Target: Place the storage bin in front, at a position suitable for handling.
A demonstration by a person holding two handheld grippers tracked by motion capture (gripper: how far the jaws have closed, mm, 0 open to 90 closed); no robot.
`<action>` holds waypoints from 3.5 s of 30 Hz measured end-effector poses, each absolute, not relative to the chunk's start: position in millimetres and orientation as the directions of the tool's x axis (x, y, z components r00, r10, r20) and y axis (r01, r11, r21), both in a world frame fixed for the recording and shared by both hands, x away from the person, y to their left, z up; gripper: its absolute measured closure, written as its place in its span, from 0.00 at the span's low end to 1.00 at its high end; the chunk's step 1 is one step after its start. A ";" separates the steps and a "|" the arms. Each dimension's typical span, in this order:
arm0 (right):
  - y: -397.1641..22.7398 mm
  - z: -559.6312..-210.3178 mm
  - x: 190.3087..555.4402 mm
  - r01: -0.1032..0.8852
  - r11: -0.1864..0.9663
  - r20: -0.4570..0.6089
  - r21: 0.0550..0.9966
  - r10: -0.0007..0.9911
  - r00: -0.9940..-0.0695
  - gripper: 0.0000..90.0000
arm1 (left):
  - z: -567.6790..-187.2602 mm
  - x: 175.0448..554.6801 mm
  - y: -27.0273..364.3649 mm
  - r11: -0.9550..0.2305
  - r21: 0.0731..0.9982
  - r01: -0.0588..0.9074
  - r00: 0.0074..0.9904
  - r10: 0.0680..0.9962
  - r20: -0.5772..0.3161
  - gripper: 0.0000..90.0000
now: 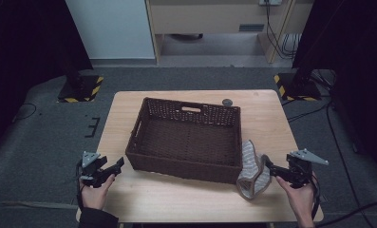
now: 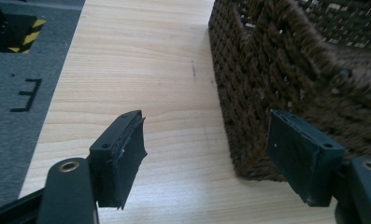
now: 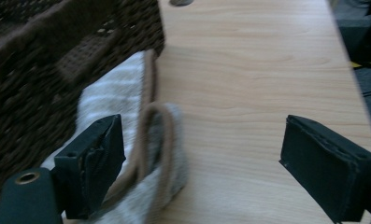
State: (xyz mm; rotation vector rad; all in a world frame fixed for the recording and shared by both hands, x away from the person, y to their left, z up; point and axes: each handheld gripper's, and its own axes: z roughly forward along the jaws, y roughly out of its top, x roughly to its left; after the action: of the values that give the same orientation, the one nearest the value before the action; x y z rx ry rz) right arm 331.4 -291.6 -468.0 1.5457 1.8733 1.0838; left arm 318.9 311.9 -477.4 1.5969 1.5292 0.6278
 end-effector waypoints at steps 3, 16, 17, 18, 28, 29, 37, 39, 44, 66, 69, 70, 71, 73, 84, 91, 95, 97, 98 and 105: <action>-283.0 -473.4 331.4 0.604 0.072 0.113 0.794 0.958 -0.263 0.12 | -476.0 317.5 310.8 0.081 0.825 0.560 0.137 0.972 -0.188 0.29; -252.1 -501.1 338.3 0.687 0.131 0.130 0.715 0.940 -0.314 0.10 | -474.2 314.1 307.4 0.057 0.841 0.538 0.163 0.972 -0.170 0.30; -250.8 -506.6 339.1 0.695 0.124 0.135 0.708 0.942 -0.306 0.10 | -474.7 314.3 307.8 0.060 0.841 0.538 0.166 0.970 -0.176 0.30; -251.7 -509.7 339.9 0.697 0.123 0.137 0.707 0.943 -0.305 0.10 | -474.4 314.4 307.8 0.060 0.842 0.536 0.166 0.970 -0.175 0.30; -254.5 -524.8 342.6 0.732 0.063 0.239 0.679 0.923 -0.302 0.33 | -473.4 312.6 306.9 0.053 0.846 0.530 0.175 0.970 -0.171 0.29; -254.5 -524.1 342.5 0.732 0.067 0.241 0.678 0.920 -0.308 0.40 | -473.6 312.6 307.0 0.051 0.846 0.531 0.175 0.970 -0.169 0.29; -256.4 -511.1 341.0 0.699 0.155 0.151 0.698 0.923 -0.355 0.66 | -475.2 313.9 311.1 0.073 0.842 0.534 0.163 0.969 -0.187 0.29; -267.9 -506.0 342.8 0.689 0.161 0.099 0.707 0.942 -0.321 0.66 | -475.2 313.7 310.8 0.073 0.843 0.533 0.165 0.968 -0.188 0.29; -292.0 -506.2 352.1 0.706 0.183 0.039 0.684 0.957 -0.286 0.62 | -474.9 313.7 308.7 0.063 0.844 0.533 0.175 0.968 -0.182 0.30; -267.9 -511.4 356.5 0.692 0.132 0.060 0.710 0.967 -0.246 0.47 | -465.5 316.7 314.7 0.118 0.857 0.501 0.156 0.962 -0.224 0.30; -277.1 -506.6 354.4 0.688 0.132 0.055 0.714 0.969 -0.243 0.69 | -461.3 319.1 314.8 0.125 0.862 0.491 0.161 0.960 -0.230 0.31; -277.1 -506.6 354.4 0.688 0.132 0.055 0.714 0.969 -0.243 0.69 | -461.3 319.1 314.8 0.125 0.862 0.491 0.161 0.960 -0.230 0.31; -283.5 -504.2 354.1 0.687 0.133 0.038 0.714 0.973 -0.229 0.73 | -459.0 323.5 315.1 0.122 0.862 0.493 0.163 0.960 -0.229 0.31; -288.9 -502.8 355.0 0.688 0.153 0.004 0.710 0.975 -0.220 0.73 | -455.8 327.9 314.5 0.118 0.865 0.488 0.172 0.958 -0.228 0.32; -291.2 -481.9 351.8 0.613 0.096 0.082 0.784 0.963 -0.256 0.34 | -437.9 354.7 295.8 0.025 0.876 0.482 0.242 0.957 -0.161 0.40; -272.6 -443.9 344.6 0.495 0.097 0.094 0.864 0.933 -0.347 0.33 | -447.5 370.5 284.1 -0.027 0.851 0.524 0.263 0.956 -0.131 0.52; -254.3 -435.7 346.8 0.476 0.092 0.138 0.875 0.893 -0.427 0.35 | -452.8 377.1 280.7 -0.039 0.838 0.544 0.279 0.951 -0.137 0.60; -245.1 -434.8 349.3 0.480 0.096 0.151 0.872 0.880 -0.450 0.37 | -453.6 378.3 279.8 -0.041 0.833 0.552 0.283 0.949 -0.141 0.64; -245.1 -434.8 349.3 0.480 0.096 0.151 0.872 0.880 -0.450 0.37 | -453.8 379.1 278.3 -0.051 0.828 0.558 0.286 0.949 -0.135 0.64; -212.3 -443.9 363.4 0.526 0.142 0.158 0.839 0.860 -0.484 0.40 | -455.2 388.4 267.3 -0.131 0.776 0.617 0.308 0.947 -0.086 0.79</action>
State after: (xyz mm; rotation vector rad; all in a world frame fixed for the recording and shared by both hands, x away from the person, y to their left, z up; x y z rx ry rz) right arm 363.4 -212.3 -443.9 1.3335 2.0654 1.2772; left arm 388.4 267.3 -455.2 1.8416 1.3962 0.5694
